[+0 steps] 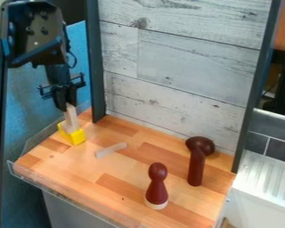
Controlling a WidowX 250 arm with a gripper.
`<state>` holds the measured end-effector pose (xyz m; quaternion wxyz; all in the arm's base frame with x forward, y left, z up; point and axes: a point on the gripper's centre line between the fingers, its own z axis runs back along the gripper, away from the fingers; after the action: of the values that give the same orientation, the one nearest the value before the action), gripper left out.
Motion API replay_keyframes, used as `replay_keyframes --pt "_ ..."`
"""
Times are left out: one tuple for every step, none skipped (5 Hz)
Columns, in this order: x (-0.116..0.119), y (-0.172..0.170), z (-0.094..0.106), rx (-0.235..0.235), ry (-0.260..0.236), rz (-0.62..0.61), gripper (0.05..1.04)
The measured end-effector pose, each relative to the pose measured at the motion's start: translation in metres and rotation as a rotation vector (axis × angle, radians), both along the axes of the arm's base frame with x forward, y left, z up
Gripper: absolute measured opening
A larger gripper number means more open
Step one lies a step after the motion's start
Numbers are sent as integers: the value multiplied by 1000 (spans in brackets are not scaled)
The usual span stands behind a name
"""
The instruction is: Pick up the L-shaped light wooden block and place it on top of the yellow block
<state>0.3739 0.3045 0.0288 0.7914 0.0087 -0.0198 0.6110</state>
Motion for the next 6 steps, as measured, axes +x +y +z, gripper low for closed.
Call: replay_keyframes --pt "1 1 0 5 -4 3 247" --pt "3 1 1 7 -6 3 247" --pt "5 0 1 6 -11 -3 247" --pt "6 -2 1 3 -16 -4 247" --pt "10 -2 1 11 -17 -6 303" --pt "13 -4 -2 29 -18 -39 588"
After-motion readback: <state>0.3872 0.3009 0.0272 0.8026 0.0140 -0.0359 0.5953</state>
